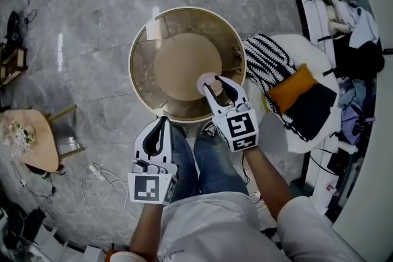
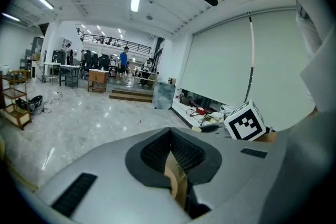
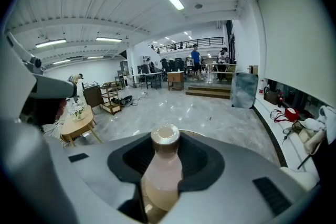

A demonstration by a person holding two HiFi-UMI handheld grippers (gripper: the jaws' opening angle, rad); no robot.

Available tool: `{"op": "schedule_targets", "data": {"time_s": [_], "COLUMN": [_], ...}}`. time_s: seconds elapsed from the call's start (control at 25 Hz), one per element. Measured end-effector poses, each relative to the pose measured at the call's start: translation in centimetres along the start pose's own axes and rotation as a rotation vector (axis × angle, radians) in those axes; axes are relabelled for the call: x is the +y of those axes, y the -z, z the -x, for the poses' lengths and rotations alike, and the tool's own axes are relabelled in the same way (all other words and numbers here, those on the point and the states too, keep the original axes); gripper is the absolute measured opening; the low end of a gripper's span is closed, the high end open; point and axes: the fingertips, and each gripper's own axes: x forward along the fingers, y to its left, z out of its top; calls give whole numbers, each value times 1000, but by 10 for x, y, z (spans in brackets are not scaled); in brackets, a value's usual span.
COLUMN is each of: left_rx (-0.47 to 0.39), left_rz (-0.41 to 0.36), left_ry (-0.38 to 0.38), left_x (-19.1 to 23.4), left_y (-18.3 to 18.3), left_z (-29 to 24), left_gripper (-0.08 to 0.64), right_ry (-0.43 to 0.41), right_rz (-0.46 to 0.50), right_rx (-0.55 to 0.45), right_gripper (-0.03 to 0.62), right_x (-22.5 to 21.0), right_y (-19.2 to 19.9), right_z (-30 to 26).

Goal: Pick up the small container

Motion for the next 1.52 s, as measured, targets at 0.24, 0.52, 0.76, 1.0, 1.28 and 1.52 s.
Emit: {"op": "schedule_targets", "data": {"time_s": [0.24,0.52,0.76,1.0,1.28,1.52], "left_rx": [-5,-17,-30,-43,-53,-58], "left_rz": [-9,-19,-28,-35,-44,-37], "left_ry": [-5,-9,-8,-6,15,23], "left_x": [-9,-17,-23,-29,-38,-43], "left_y": [-9,-22,-30,-39,-49,-57], "left_z": [3,8,14,19,28,33], "left_gripper": [15,15,15,15,15,15], "right_ry": [-20,-46,-65,-91,-126,-159], "right_rz": [12,22,23,36,47,64], "right_rx": [1,1,4,5,-8,2], "right_gripper": [143,143,143,143,143,143], "right_x": [4,11,18,23,33,39], "right_y": [-11,-25,-32,-39,-52,-63], "right_z": [16,34,48,60,76,92]}}
